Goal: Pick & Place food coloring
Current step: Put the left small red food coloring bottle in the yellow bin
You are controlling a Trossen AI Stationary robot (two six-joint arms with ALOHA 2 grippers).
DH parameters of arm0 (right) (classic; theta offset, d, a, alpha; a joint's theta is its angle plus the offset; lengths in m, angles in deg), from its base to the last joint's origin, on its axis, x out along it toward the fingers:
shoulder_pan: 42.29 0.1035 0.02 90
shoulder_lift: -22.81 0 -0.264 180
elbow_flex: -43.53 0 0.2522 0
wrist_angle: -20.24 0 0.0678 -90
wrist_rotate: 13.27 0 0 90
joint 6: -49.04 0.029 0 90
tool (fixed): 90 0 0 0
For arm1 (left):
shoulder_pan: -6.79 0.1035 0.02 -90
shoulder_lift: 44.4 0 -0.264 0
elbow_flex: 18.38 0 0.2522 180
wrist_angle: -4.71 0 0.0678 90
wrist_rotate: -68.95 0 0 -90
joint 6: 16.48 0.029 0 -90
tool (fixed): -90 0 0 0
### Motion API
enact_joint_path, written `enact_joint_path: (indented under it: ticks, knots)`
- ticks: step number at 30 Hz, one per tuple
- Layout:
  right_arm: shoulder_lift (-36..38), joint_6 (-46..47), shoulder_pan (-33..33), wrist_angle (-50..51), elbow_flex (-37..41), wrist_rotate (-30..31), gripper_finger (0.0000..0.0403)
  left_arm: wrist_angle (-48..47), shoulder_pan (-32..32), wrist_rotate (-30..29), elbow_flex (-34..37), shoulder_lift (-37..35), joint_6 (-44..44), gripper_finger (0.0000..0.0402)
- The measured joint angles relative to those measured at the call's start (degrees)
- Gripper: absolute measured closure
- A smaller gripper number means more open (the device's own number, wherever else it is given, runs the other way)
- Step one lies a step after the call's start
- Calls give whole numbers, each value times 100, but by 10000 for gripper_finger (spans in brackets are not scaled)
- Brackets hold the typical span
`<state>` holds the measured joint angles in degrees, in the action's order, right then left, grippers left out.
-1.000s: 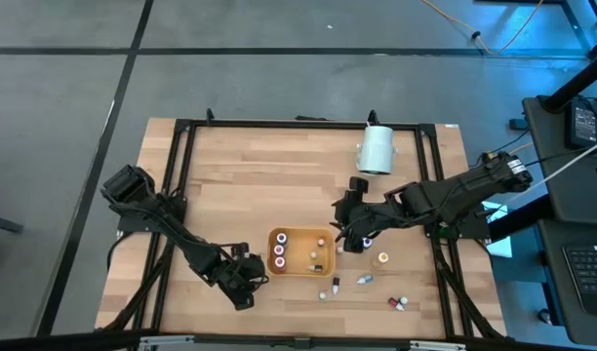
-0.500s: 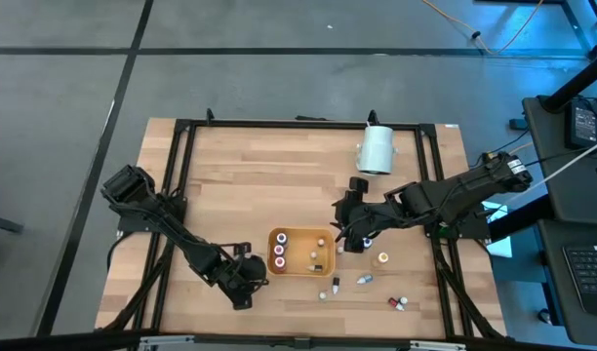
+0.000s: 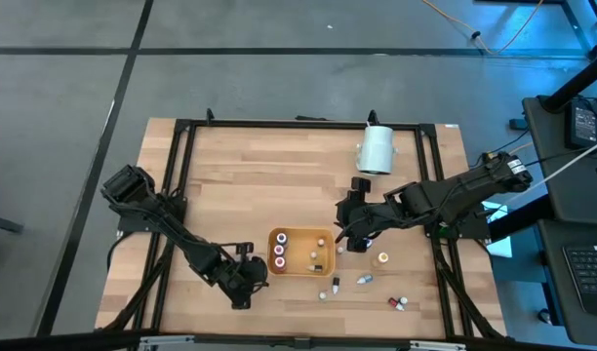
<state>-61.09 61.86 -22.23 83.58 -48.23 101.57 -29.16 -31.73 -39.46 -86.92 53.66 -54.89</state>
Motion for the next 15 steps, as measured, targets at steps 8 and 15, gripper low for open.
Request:
enact_joint_path:
  ticks: [8,15]
  knots:
    - [6,43,0,411,-4,-2,176,-1046,0,403,-997,-375,-331,362]
    - [69,92,0,625,-4,0,176,-1938,253,-943,-2355,-715,226,362]
